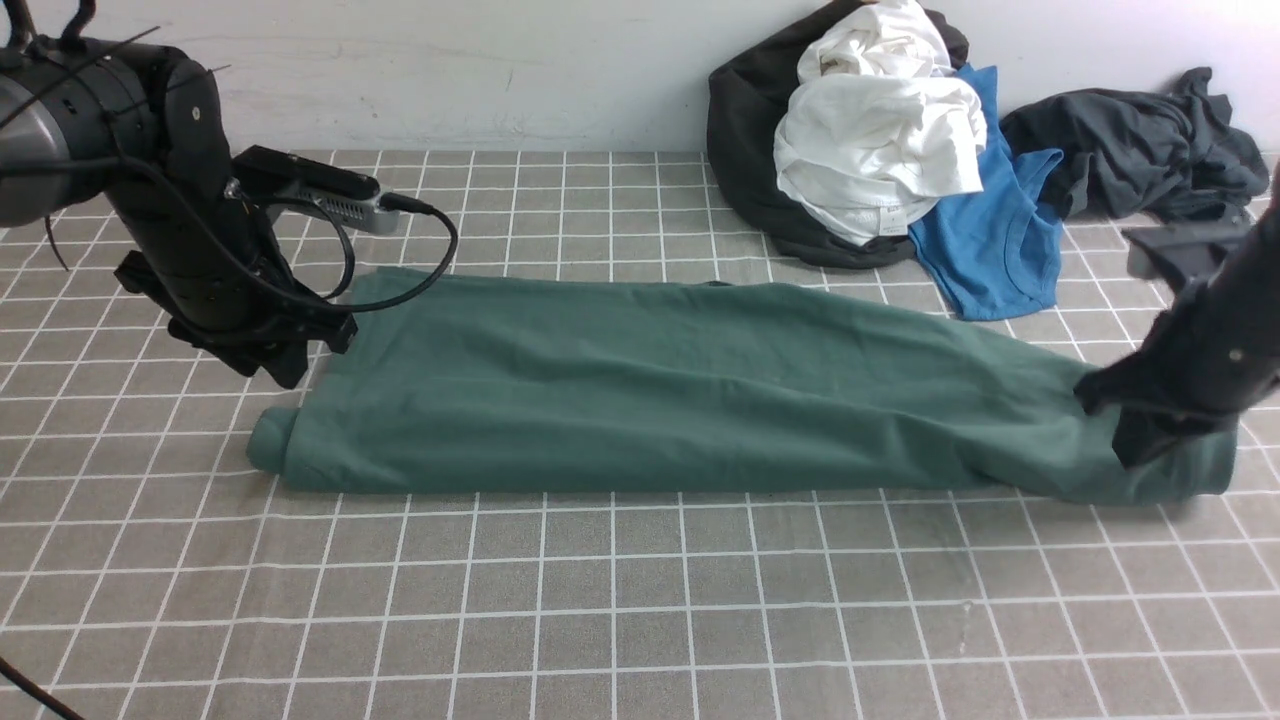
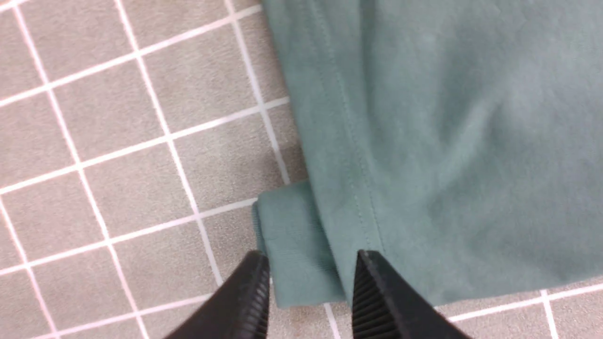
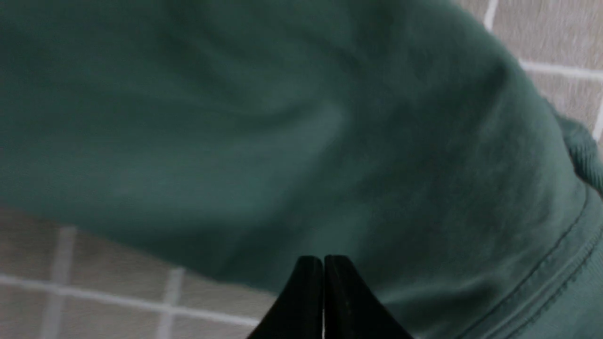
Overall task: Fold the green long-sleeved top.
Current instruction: Use both arms to drag the lower edge of the fabric forward and fold it over the upper edge, then use the right arm to clamp the right edge of the fabric, then use the right arm to drag the right edge of the fabric to the left and folds it over the left edge
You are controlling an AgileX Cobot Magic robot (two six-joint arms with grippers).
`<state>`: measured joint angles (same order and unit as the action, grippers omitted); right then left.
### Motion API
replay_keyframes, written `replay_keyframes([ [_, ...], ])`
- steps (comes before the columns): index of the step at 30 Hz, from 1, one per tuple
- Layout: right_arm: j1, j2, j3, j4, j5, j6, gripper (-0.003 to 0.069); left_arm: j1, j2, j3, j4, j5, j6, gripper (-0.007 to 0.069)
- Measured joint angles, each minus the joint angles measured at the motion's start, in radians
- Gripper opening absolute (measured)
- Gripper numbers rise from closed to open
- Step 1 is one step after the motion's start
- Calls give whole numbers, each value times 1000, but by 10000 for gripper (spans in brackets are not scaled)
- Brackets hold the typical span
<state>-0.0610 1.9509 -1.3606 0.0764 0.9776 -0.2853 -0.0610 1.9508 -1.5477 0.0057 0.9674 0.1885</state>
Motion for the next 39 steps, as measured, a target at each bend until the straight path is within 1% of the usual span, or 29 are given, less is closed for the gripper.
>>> replay_keyframes([
  [1, -26, 32, 10, -76, -69, 89, 3, 0, -14, 0, -6, 0, 0, 233],
  [2, -37, 36, 7, -101, -92, 126, 3, 0, -20, 1, -13, 0, 0, 233],
  [3, -60, 45, -8, -145, -121, 198, 3, 0, -38, 1, -23, -1, 0, 233],
  [4, -66, 46, -14, -157, -127, 219, 3, 0, -42, 1, -27, -1, 0, 233],
  [5, -93, 47, -45, -201, -130, 285, 3, 0, -76, 1, -39, -1, 1, 233],
  [6, -105, 44, -75, -218, -120, 316, 4, 0, -115, 1, -45, -1, 2, 233],
  [8, -120, 40, -109, -219, -97, 330, 12, 0, -159, 2, -48, -1, 3, 233],
  [10, -135, 33, -141, -188, -54, 318, 36, 0, -221, 2, -48, 1, 3, 233],
  [13, -151, 22, -153, -76, 7, 243, 126, 0, -331, 2, -48, 13, 3, 233],
  [15, -165, 24, -141, 14, 20, 206, 223, 0, -395, 4, -53, 25, 4, 233],
  [16, -168, 26, -136, 34, 19, 199, 255, 0, -429, 8, -58, 25, 4, 233],
  [18, -178, 39, -119, 62, 5, 192, 365, 0, -495, 26, -69, 25, 13, 233],
  [19, -182, 58, -111, 69, -7, 190, 436, 0, -532, 42, -75, 24, 18, 233],
  [20, -182, 74, -108, 72, -13, 189, 479, 0, -556, 53, -75, 24, 21, 233],
  [21, -183, 78, -109, 74, -14, 189, 479, 0, -561, 55, -76, 24, 21, 233],
  [22, -183, 113, -107, 100, -22, 187, 528, 0, -610, 86, -76, 23, 23, 233],
  [23, -182, 139, -106, 134, -25, 176, 540, 0, -634, 103, -76, 23, 23, 233],
  [24, -182, 143, -106, 140, -25, 168, 540, 0, -634, 107, -76, 23, 23, 233],
  [25, -177, 153, -109, 166, -29, 136, 530, 0, -670, 142, -75, 24, 23, 233],
  [27, -172, 154, -111, 194, -30, 83, 467, 0, -713, 203, -71, 24, 23, 233],
  [28, -162, 154, -116, 219, -25, 57, 370, 0, -738, 252, -62, 24, 23, 233],
  [29, -162, 154, -116, 221, -25, 57, 370, 0, -742, 252, -61, 24, 22, 233],
  [31, -150, 151, -149, 223, 17, 20, 167, 0, -798, 347, -26, 21, 6, 233],
  [33, -148, 134, -200, 185, 67, 6, 50, 0, -854, 443, 17, 12, -35, 233],
  [34, -150, 123, -233, 156, 95, 7, 34, 0, -882, 489, 40, 3, -58, 233],
  [35, -152, 121, -247, 144, 102, 8, 33, 0, -887, 507, 45, 1, -63, 233],
  [37, -153, 95, -334, 68, 180, 41, 28, 0, -946, 619, 104, -10, -130, 233],
  [38, -153, 91, -352, 51, 193, 51, 29, 0, -955, 629, 107, -11, -144, 233],
  [39, -153, 78, -413, -9, 230, 90, 29, 0, -981, 703, 130, -20, -208, 233],
])
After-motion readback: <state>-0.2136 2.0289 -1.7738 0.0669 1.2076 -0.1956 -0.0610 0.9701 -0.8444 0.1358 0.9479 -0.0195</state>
